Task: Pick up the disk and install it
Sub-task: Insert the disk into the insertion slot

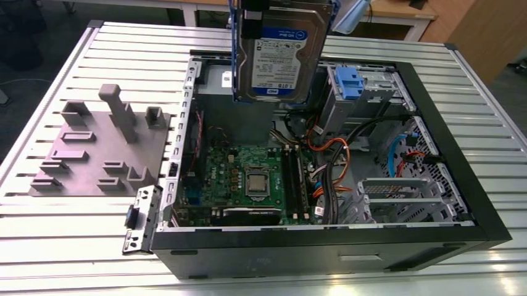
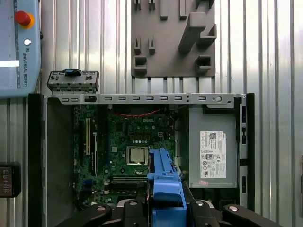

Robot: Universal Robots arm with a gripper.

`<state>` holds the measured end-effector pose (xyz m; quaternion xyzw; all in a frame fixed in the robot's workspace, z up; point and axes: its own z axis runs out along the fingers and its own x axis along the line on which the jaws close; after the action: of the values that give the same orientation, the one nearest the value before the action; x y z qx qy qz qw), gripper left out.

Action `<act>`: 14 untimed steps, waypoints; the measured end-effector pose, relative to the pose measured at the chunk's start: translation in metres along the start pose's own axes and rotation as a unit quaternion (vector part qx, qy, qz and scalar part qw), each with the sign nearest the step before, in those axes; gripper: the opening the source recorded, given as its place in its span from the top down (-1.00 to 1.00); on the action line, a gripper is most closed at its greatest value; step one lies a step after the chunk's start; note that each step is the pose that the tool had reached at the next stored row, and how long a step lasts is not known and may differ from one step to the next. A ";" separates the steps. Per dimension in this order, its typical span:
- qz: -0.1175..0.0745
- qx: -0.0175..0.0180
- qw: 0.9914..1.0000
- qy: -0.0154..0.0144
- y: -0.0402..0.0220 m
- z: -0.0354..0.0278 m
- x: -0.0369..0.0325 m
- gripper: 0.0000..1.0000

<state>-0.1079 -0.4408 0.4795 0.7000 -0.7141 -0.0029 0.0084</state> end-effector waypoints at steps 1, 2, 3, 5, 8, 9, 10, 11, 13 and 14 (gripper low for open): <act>0.000 0.000 1.000 0.000 0.0000 0.0000 0.0009 0.27; 0.000 0.000 1.000 0.000 0.0000 0.0001 0.0021 0.27; 0.000 0.000 1.000 0.000 0.0000 0.0001 0.0034 0.27; 0.000 0.000 1.000 0.000 -0.0001 0.0002 0.0057 0.27; 0.000 0.000 1.000 0.000 -0.0007 0.0003 0.0065 0.27; 0.000 0.000 1.000 0.000 -0.0016 0.0002 0.0065 0.27; 0.000 0.000 1.000 0.000 -0.0032 0.0002 0.0065 0.27; 0.000 0.000 1.000 0.000 -0.0053 0.0002 0.0064 0.27; 0.000 0.000 1.000 0.000 -0.0100 0.0001 0.0063 0.27; 0.000 0.000 1.000 0.000 -0.0131 0.0001 0.0063 0.27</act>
<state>-0.0950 -0.4473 0.4793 0.6999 -0.7142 -0.0030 0.0085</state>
